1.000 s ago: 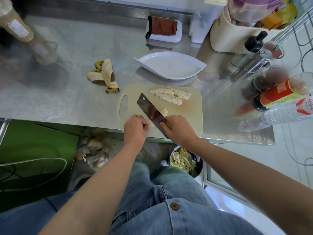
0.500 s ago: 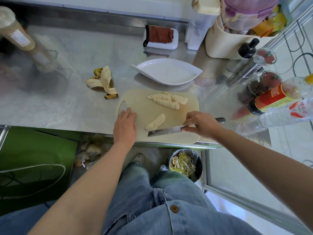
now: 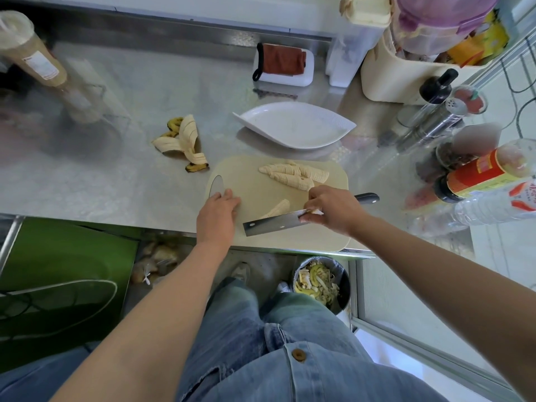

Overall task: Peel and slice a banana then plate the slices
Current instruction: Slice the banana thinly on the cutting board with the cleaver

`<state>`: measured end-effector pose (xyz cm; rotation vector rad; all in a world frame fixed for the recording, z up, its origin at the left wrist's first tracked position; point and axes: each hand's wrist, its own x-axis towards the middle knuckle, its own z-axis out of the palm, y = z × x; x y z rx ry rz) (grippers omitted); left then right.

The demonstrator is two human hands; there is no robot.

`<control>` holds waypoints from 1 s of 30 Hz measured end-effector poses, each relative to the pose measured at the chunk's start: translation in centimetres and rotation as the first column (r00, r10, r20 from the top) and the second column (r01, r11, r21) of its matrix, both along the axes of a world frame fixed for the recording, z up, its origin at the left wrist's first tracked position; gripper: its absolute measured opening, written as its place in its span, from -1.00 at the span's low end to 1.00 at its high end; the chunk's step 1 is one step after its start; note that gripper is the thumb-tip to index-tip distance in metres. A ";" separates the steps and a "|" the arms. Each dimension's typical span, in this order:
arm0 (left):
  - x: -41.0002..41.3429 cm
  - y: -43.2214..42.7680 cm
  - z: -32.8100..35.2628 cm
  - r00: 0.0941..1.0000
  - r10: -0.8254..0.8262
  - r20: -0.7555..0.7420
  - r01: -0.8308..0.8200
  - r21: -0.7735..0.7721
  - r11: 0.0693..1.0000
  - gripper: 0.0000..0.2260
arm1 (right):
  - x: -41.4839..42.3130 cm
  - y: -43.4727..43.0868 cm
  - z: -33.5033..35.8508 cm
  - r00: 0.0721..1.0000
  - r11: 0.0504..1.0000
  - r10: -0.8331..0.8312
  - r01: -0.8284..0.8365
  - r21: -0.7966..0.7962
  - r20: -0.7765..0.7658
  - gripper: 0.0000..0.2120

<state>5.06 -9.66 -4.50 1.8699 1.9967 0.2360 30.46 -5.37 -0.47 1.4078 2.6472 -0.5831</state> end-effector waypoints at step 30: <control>2.9 -1.8 -1.0 0.985 0.028 -0.171 -0.024 0.027 0.999 -0.60 | 4.3 -1.9 -2.0 0.819 0.842 -0.534 0.538 -0.040 -0.211 -0.79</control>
